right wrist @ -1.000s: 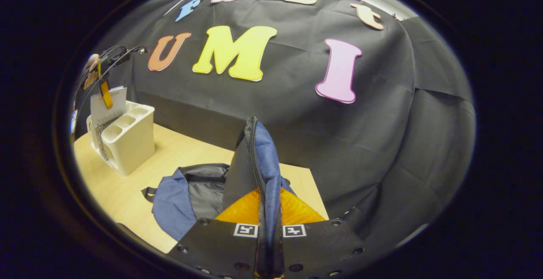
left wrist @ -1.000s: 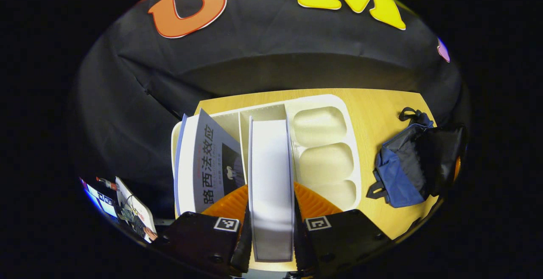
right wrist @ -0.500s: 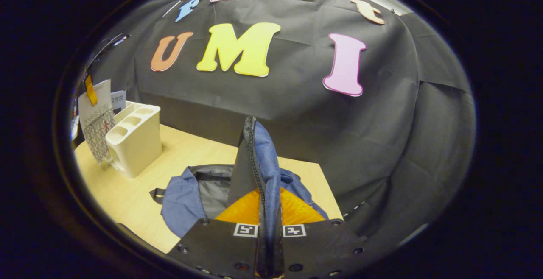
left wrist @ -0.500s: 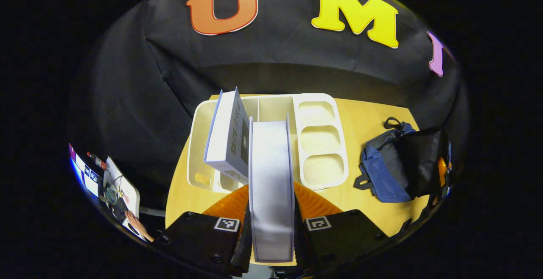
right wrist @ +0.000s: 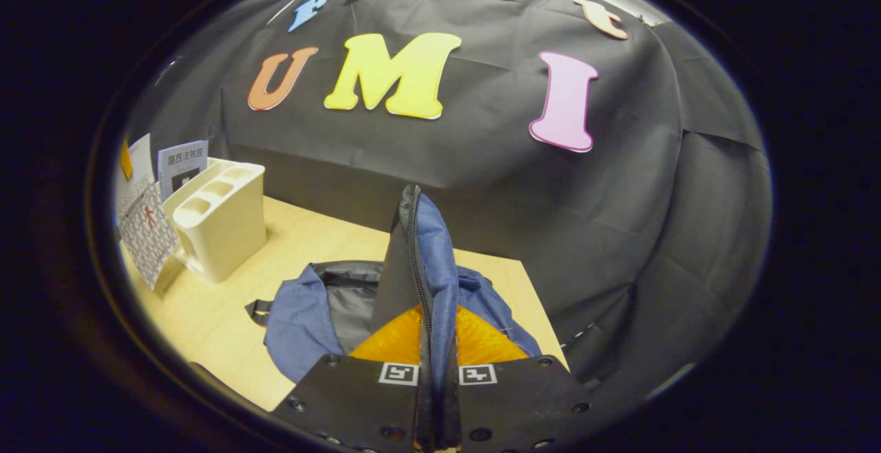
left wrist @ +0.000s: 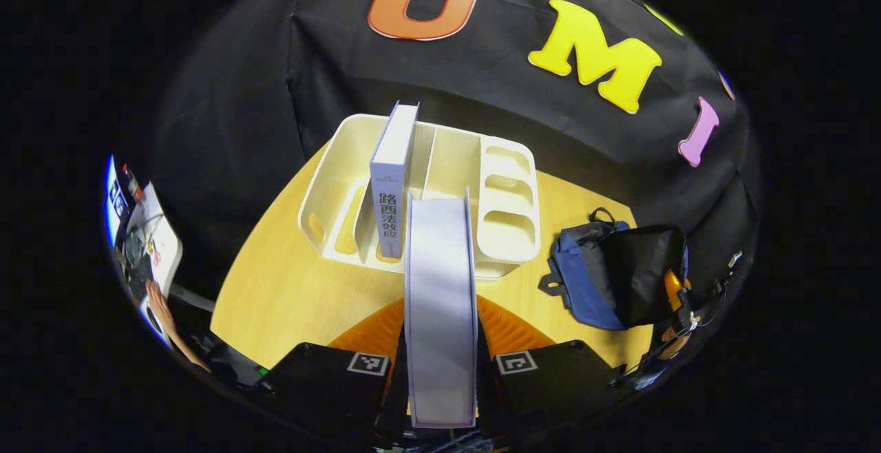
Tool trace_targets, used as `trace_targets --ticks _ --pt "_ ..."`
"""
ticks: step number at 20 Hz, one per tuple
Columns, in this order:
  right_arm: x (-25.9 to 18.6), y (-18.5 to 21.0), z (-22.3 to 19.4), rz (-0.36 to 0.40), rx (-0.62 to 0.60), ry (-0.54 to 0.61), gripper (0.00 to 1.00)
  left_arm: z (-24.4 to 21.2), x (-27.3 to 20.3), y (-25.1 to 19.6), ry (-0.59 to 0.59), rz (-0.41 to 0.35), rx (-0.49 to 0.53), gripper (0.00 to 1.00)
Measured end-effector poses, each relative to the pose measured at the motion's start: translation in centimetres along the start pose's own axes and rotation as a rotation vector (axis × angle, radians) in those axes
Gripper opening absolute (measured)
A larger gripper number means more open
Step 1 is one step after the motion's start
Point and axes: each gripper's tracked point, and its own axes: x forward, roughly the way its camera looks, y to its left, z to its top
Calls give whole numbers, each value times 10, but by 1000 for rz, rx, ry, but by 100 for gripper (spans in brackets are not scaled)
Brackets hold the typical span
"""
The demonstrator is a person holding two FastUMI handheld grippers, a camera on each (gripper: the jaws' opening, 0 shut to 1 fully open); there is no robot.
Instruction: Open the schoolbag, grab two books from the bookshelf and put them into the schoolbag.
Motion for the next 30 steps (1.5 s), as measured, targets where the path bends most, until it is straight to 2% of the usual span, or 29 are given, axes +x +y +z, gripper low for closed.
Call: trace_targets --ticks 5,9,17,22,30 --pt "2 9 3 7 6 15 6 -34 2 -30 27 -135 -97 42" --pt "2 10 6 -2 6 26 6 -50 16 -70 58 -246 -101 42" --pt "-2 1 12 15 66 31 6 -57 50 -179 108 -510 -104 42" --pt "-2 -11 27 11 72 34 7 -50 85 -212 56 -563 -113 42" --pt "-4 -34 35 -5 67 26 6 -26 147 -242 5 -626 -248 43"
